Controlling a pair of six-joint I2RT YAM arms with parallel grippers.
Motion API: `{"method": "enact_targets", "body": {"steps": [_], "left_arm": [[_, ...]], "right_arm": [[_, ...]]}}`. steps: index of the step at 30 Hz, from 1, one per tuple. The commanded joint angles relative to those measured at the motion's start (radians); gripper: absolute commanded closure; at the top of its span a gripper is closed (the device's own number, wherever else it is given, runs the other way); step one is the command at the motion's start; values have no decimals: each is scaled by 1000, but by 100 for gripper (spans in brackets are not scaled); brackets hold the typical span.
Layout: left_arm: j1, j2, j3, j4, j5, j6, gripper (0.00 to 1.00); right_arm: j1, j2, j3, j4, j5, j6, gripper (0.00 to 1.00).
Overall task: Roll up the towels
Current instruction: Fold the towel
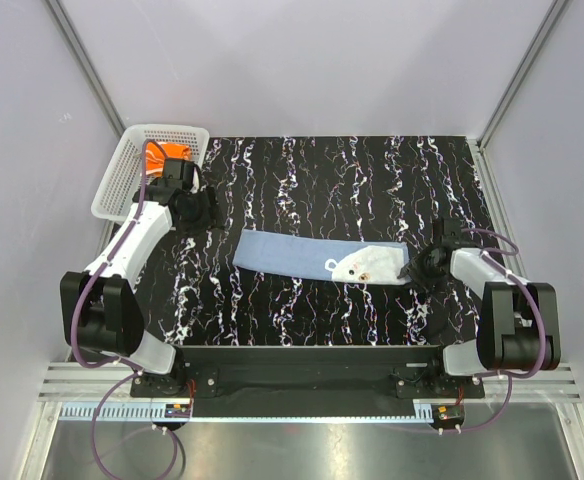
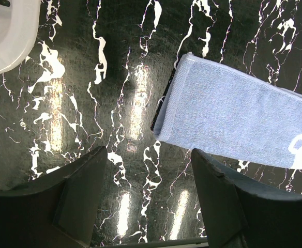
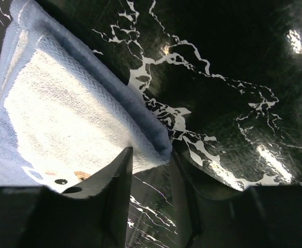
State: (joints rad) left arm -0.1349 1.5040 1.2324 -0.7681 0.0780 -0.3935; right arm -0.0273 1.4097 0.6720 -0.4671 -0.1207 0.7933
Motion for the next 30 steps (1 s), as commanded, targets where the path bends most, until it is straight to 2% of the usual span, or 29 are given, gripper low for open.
{"method": "enact_targets", "body": {"steps": [1,3,7,8,9,11,12,13,15,21,30], "left_arm": [[6,-41,-4,38,-6,-16,29],[9,-51,4,39,28,-10,31],[11,-166,-34,120,38,-24,24],[11,-180,-53,160,25,-43,20],[11,-176,-33,133,-3,-65,2],[12,-136,-24,115,26,-70,1],[17,-108,-4,84,75,-35,1],[18,-85,9,82,186,-15,1],[26,-73,-7,113,230,-4,1],[29,-185,-71,165,155,2,1],[31,-176,-53,148,137,5,1]], "right_arm": [[-6,37,11,38,50,-6,61],[-10,41,12,38,55,-12,64],[-19,49,35,15,69,-34,68],[-20,48,40,9,78,-39,68],[-39,35,57,-17,99,-57,73],[-48,29,66,-28,111,-65,75],[-54,26,72,-36,115,-69,76],[-60,22,77,-41,115,-77,78],[-85,20,89,-53,115,-95,86],[-152,14,116,-74,148,-140,100],[-160,-31,205,-131,217,-203,100]]}}
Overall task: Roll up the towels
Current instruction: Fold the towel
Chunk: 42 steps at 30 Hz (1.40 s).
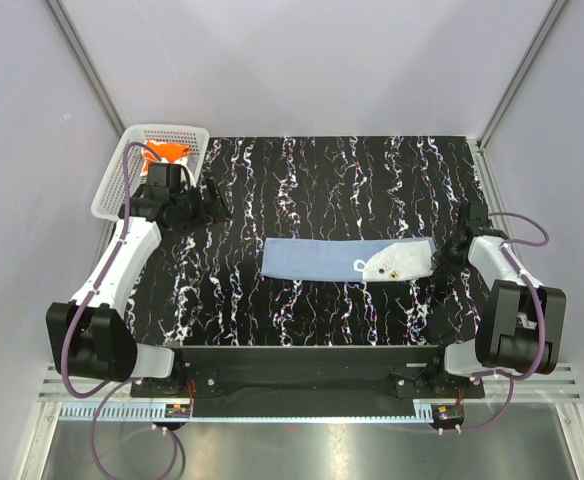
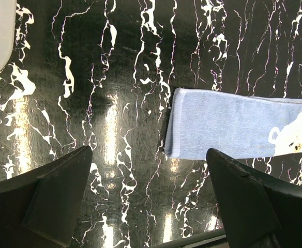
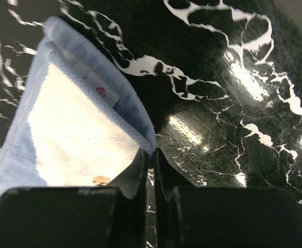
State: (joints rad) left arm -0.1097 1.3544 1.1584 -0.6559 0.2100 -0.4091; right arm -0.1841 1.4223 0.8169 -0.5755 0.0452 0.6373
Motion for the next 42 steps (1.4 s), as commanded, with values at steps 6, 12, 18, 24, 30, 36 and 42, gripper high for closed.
{"method": "enact_targets", "body": {"steps": [6,12,18,24,30,36,42], "left_arm": [[5,-21,32,24,-4,20,2],[7,-18,38,13,-20,20,3],[8,-18,40,6,-32,20,4],[13,-18,44,2,-35,18,4],[19,-17,46,1,-32,18,4],[25,-14,46,-1,-29,16,4],[30,-11,46,-2,-27,16,4]], "right_arm": [[61,-34,126,-43,-7,-68,100],[276,-3,260,-107,47,-42,100],[414,58,404,-152,67,-14,100],[577,145,536,-181,70,13,100],[719,231,643,-190,79,44,100],[830,317,734,-185,90,73,100],[908,418,827,-196,96,90,100]]}}
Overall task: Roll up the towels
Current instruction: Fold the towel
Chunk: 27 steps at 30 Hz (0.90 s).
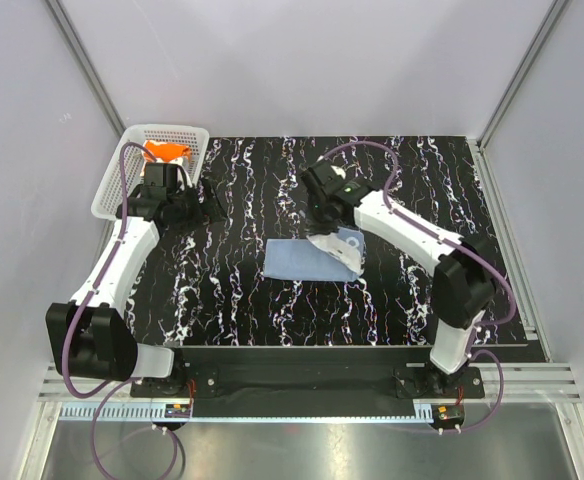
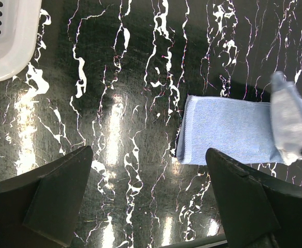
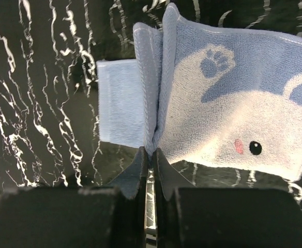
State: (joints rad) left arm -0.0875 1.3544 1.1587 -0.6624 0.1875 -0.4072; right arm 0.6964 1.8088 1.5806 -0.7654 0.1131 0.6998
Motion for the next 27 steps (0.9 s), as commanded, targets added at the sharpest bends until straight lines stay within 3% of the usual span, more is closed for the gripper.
{"method": "enact_targets", "body": {"steps": [1,15,27], "left_arm": [[8,-12,44,4,-5,15,4],[15,-8,44,6,4,13,3],[20,-6,44,4,6,13,3]], "right_arm": [[43,40,79,-8,30,27,100],[153,165,173,-22,30,24,100],[229,230,142,29,5,55,100]]}}
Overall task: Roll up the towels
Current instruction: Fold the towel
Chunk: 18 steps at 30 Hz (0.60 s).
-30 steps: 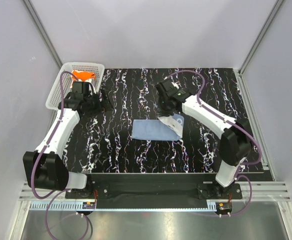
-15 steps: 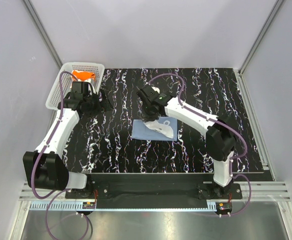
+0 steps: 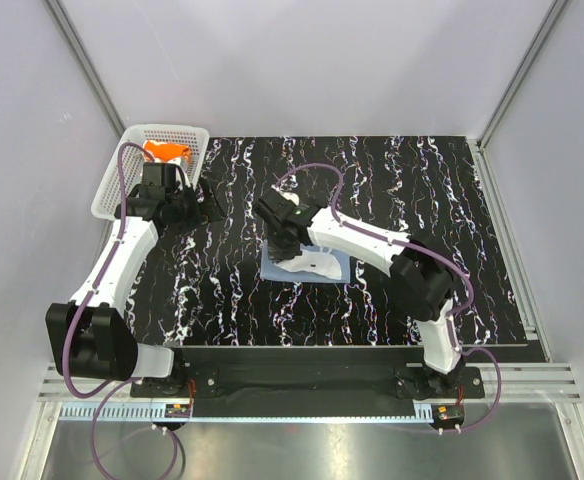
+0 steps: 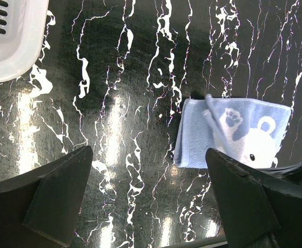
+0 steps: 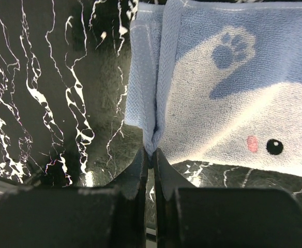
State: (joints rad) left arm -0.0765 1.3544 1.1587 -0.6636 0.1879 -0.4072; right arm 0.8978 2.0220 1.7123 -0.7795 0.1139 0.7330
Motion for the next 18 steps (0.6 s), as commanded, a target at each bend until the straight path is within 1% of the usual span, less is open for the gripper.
{"method": "enact_targets", "body": {"steps": [1,4,6,7,8,10,12,14,15,18], "left_arm": [[9,-8,44,5,5,13,3],[11,-6,44,5,7,13,3],[11,-6,44,4,7,13,3],[11,-6,42,4,5,13,3],[11,-3,44,4,5,13,3],[11,-1,44,4,5,13,3],[11,-1,44,5,5,11,3],[11,0,42,4,4,11,3],[11,0,42,5,5,11,3],[12,3,41,7,1,11,3]], "right_arm": [[33,24,9,49,0,22,100],[46,53,7,71,-14,19,100],[49,76,1,91,-25,22,96],[52,83,-2,97,-32,22,93],[58,96,-5,103,-34,22,84],[58,109,-17,126,-48,22,77],[59,130,-14,131,-51,23,68],[59,145,-7,134,-56,17,62],[59,150,1,134,-56,16,57],[59,141,24,122,-45,-3,48]]}}
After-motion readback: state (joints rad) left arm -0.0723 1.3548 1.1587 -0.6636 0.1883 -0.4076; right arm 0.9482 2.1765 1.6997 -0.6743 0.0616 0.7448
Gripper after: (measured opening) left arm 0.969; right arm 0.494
